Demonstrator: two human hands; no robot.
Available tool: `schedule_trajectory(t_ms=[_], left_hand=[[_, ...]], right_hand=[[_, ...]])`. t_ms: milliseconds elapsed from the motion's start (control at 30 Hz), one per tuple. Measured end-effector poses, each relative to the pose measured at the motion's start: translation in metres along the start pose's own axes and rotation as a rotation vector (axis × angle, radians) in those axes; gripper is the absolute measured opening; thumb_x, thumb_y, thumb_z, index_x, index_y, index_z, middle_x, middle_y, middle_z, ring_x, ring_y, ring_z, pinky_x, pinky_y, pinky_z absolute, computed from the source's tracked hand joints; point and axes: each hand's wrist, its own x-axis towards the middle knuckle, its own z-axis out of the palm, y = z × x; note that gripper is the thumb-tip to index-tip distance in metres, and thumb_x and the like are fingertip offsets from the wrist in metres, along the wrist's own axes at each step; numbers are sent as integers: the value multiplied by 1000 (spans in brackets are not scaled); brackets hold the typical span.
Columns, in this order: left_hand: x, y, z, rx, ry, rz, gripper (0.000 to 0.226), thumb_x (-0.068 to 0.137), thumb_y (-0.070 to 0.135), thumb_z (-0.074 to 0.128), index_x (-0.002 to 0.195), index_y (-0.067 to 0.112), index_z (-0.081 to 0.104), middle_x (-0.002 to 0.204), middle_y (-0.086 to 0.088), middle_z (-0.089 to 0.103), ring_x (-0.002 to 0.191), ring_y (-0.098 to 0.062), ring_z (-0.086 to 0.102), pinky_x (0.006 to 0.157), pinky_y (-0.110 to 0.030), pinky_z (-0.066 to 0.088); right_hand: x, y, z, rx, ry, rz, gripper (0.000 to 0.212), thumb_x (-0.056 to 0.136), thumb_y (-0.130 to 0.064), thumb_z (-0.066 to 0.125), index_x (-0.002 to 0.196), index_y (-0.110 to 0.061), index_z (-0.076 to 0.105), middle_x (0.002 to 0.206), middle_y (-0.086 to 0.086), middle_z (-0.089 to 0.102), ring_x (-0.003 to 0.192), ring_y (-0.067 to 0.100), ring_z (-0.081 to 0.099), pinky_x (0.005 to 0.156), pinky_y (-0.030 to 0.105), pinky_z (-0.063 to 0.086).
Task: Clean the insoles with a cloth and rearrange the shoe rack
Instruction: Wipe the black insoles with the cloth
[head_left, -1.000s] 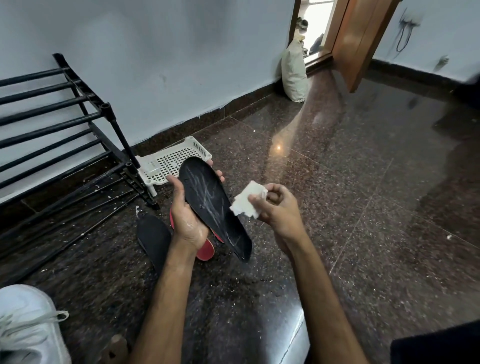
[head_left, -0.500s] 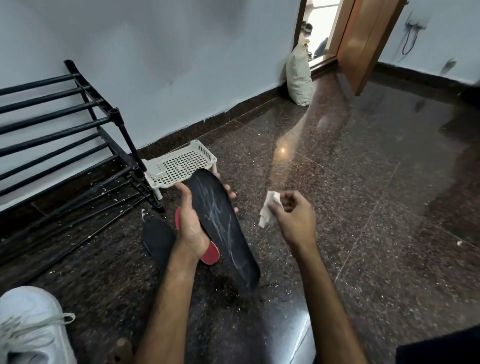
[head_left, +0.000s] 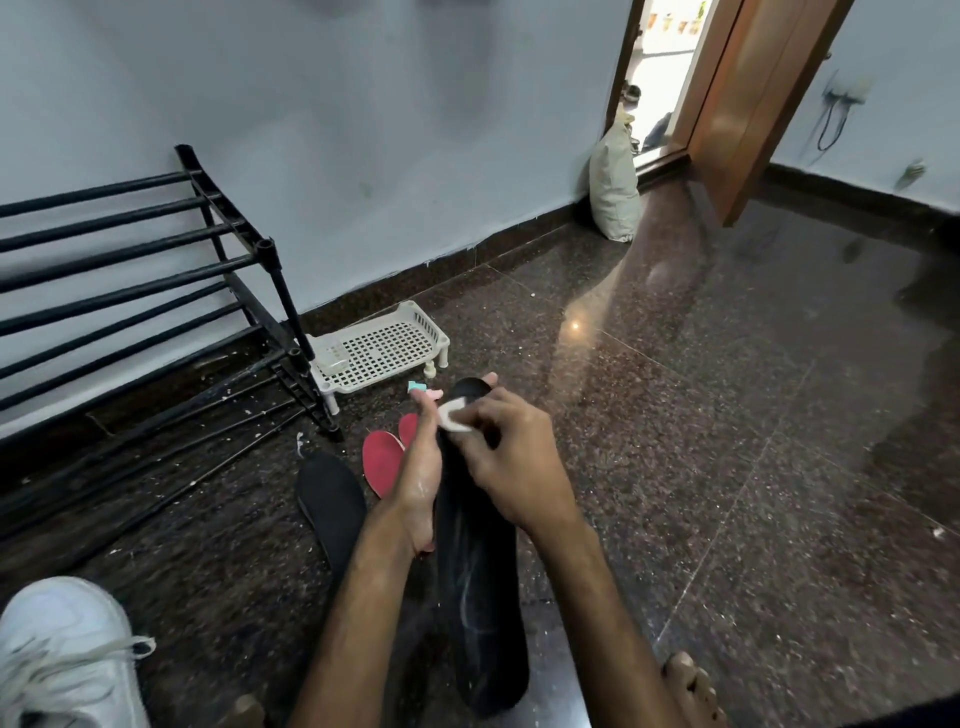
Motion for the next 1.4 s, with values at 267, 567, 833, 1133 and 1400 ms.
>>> schedule_trajectory(t_ms=[267,567,833,1133,1400], left_hand=[[-3,-3,13,50,-80,-96,78,88,76,14,116,33,73,124,-3,69,114,-16,65,103,-32,44],[3,2,-11,-78,-79,-76,86,80,82,22,128,25,66,142,-17,53,135,-34,45,119,-50,24],[4,1,-13,-72,-8,-87,88,71,87,33,116,22,73,140,-22,53,126,-34,55,114,-48,34],[7,-11,-7,-58,-38,-154,90,73,86,36,116,17,73,132,-19,60,126,-31,55,113,-43,37],[8,-11,-11,-92,-115,-168,105,78,85,40,139,0,47,132,-26,42,129,-39,37,113,-46,27]], right_hand=[[-1,-6,-7,-289,359,156,13,88,-11,63,94,-9,74,86,-1,63,71,11,59,72,23,50],[1,-9,-7,-482,32,221,13,86,-18,62,90,-13,73,89,3,69,83,24,66,72,30,47],[6,-13,-1,-121,-118,96,9,82,-16,71,89,-15,77,87,-2,71,82,9,65,85,20,50],[9,-19,-7,-257,178,84,8,85,-13,67,88,-11,74,83,-4,63,73,9,58,70,15,42],[6,-11,-19,-590,108,317,14,90,-10,56,87,-8,70,89,5,65,82,26,65,63,26,38]])
